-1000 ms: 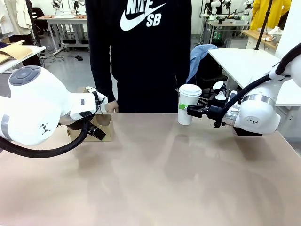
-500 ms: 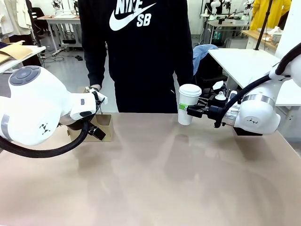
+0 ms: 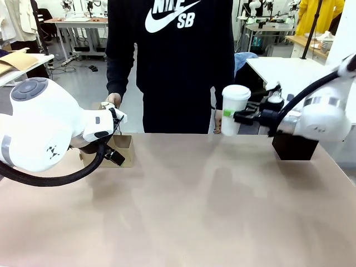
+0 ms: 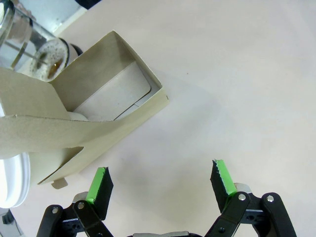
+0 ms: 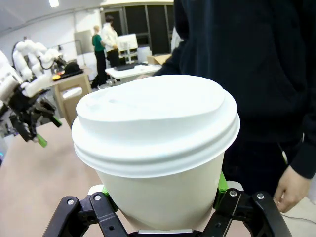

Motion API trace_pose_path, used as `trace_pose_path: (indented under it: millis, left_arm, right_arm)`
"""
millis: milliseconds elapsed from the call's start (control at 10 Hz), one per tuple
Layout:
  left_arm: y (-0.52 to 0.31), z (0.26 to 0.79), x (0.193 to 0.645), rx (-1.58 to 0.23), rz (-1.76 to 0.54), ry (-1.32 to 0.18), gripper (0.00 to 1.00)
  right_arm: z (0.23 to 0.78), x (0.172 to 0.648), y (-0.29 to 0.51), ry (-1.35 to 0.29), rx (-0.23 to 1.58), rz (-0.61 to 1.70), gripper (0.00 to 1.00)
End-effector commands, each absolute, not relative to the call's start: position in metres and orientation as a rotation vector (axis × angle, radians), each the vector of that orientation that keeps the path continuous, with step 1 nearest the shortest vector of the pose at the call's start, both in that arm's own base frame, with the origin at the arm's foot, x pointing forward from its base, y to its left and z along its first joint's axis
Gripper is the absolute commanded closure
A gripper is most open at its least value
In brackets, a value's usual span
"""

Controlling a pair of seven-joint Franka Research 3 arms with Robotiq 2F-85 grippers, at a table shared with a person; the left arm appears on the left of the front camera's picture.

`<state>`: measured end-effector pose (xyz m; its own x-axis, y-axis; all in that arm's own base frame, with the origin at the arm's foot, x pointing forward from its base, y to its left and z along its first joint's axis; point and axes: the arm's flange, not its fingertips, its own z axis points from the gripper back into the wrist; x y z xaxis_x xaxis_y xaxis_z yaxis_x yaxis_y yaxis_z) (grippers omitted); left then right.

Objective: Pour a drink into a cup and package it in a carrier.
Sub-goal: When a person places the Paper Cup Lid on the 600 ml Paper Cup , lift the 600 ml Paper Cup.

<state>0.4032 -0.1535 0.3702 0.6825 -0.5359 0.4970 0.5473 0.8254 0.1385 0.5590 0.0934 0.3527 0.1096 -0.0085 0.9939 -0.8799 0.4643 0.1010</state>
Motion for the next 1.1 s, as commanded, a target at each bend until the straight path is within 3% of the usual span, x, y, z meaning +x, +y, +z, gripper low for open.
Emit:
trace_pose_path:
  millis: [0, 500, 1000]
  left_arm:
    - [-0.152, 0.370, 0.403, -0.024, -0.605, -0.551, 0.00]
    - [-0.152, 0.370, 0.403, -0.024, -0.605, -0.551, 0.00]
    - [-0.152, 0.370, 0.403, -0.024, -0.605, -0.551, 0.00]
  right_arm:
    - [0.416, 0.557, 0.077, -1.324, 0.945, 0.819, 0.19]
    - [0.540, 0.543, 0.080, -1.340, 0.944, 0.905, 0.19]
    - [0.543, 0.538, 0.081, -1.367, 0.943, 0.914, 0.19]
